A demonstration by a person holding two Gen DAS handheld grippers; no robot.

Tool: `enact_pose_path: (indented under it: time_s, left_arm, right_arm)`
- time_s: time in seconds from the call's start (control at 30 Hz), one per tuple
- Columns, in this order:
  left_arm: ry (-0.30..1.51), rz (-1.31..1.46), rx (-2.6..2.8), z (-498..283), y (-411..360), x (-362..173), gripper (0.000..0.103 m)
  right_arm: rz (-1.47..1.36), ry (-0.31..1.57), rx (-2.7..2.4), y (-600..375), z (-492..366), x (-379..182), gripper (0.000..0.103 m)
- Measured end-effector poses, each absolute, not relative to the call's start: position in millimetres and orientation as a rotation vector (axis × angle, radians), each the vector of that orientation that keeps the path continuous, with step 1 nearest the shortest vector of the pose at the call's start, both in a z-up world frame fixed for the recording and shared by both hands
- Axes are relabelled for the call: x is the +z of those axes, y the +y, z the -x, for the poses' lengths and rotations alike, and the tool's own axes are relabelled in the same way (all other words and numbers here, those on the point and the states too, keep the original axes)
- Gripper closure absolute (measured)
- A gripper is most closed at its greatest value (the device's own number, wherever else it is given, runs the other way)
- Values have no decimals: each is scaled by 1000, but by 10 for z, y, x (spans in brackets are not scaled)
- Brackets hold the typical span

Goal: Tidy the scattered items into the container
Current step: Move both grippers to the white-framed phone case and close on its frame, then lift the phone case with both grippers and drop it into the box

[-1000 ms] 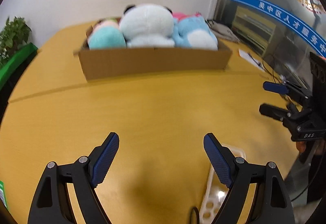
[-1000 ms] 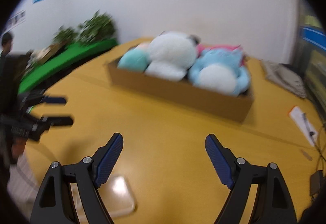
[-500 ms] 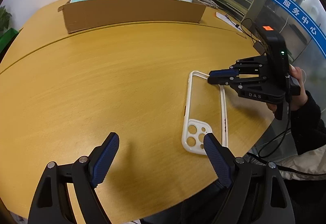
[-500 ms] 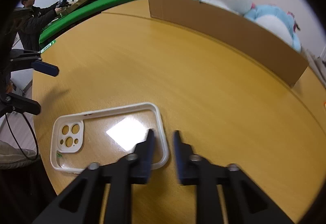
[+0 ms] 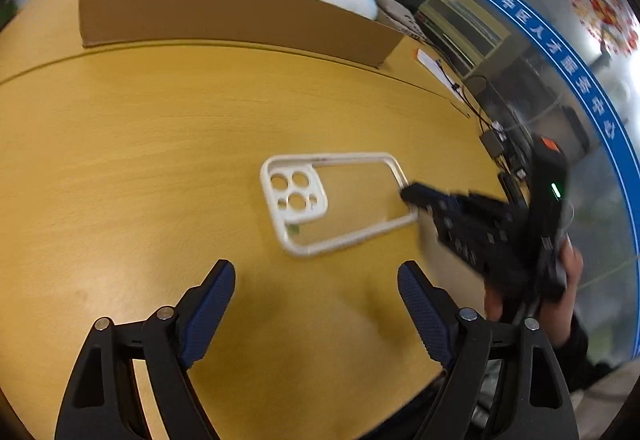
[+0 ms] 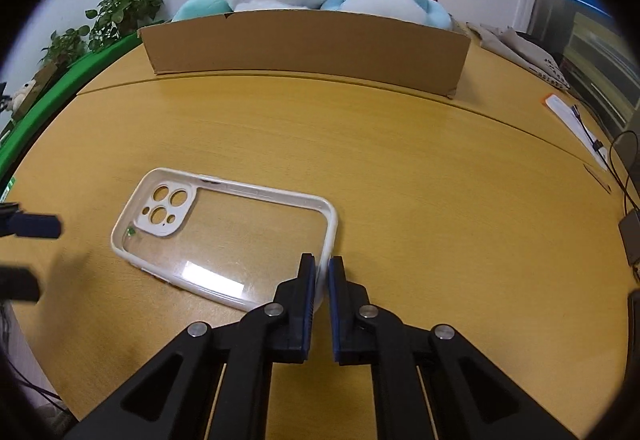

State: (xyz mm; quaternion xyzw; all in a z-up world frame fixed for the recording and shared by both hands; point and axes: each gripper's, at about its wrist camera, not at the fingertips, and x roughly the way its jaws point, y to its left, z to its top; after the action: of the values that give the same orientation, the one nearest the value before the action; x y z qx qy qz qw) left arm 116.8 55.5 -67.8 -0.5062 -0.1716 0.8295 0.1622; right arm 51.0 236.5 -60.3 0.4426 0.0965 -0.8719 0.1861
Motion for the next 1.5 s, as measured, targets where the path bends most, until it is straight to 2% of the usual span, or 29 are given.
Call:
enact_pose_path:
  time_s: [0.07,0.1,0.13,0.17,0.2,0.33,0.43,0.47,0.53,0.83,1.03,1.17,1.5]
  left_arm:
    - [-512,1474,2357,-972,555,-773,38]
    - [-524,1503,2347,-893,551,-830,54]
    - [-530,1534,2338,-822,551,-884,79]
    - [-514,1543,2357,-780,555,-895,88]
    - [-507,1568,2357,-749,560,-922,93]
    - [-505,1563,2369,-707,572,-956,93]
    - [-498,1560,2419,-678,536,-930,95]
    - [-500,1548,2436,-675,506,-891,95]
    - [-529,1502,2440,-664,428,-787,95]
    - [-439,1242,2620,-201,70,88,95]
    - [-348,1027,2723,346,-221,713,95]
    - [-297,962,2760,805,-388,914,95]
    - [-255,1053,2759,2238,-675,1012,95]
  right_arm:
    - [-1246,272,-2449,2357,-525,-603,96]
    - [-1248,269,-2444,2361,-510,-601,96]
    - [-1252,260,-2438,2368,-510,-599,96]
    - [-1258,245,-2431,2403,-503,-595,91]
    - [-1262,242,-2442,2436,-496,-585,89]
    - [-1270,227,-2436,2466,-400,-581,88]
    - [-1260,262,-2432,2414,-361,-587,91]
    - [-1259,248,-2427,2417,-358,-586,96]
    - [-1228,186,-2424,2437,-327,-554,96]
    - [-864,144,-2536,2168,74,339,97]
    - [-666,129,-2598,1970,545,955,97]
    - [-611,83,-2616,1906,993,1223,97]
    - [-600,40,-2669,1691,2286,1408,97]
